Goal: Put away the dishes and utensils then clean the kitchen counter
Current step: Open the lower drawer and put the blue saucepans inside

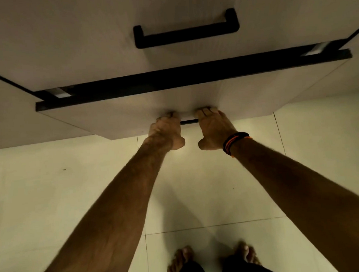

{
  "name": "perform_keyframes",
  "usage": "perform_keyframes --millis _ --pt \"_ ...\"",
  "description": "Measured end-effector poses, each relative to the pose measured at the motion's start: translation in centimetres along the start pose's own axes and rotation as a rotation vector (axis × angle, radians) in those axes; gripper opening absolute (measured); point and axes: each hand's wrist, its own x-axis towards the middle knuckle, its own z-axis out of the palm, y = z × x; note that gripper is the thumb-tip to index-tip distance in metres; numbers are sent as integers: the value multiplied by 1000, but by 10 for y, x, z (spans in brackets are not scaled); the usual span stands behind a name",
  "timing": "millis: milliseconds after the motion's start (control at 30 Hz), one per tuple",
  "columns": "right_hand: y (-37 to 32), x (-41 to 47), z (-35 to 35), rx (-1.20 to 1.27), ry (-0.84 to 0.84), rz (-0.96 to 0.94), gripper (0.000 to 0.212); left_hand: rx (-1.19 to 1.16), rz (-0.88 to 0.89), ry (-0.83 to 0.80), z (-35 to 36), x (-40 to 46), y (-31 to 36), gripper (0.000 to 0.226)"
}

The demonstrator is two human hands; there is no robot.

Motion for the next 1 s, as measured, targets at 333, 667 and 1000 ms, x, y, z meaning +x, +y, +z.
perform_keyframes --millis 333,667,1000 --pt "25 -63 -83 265 679 -34 21 91 167 490 -57 -76 -38 27" --pt "14 -37 -96 -15 668 -81 52 100 77 622 -87 -54 -34 65" --pt "-1 -40 -14 -110 173 -138 75 -37 67 748 -59 -52 -31 58"
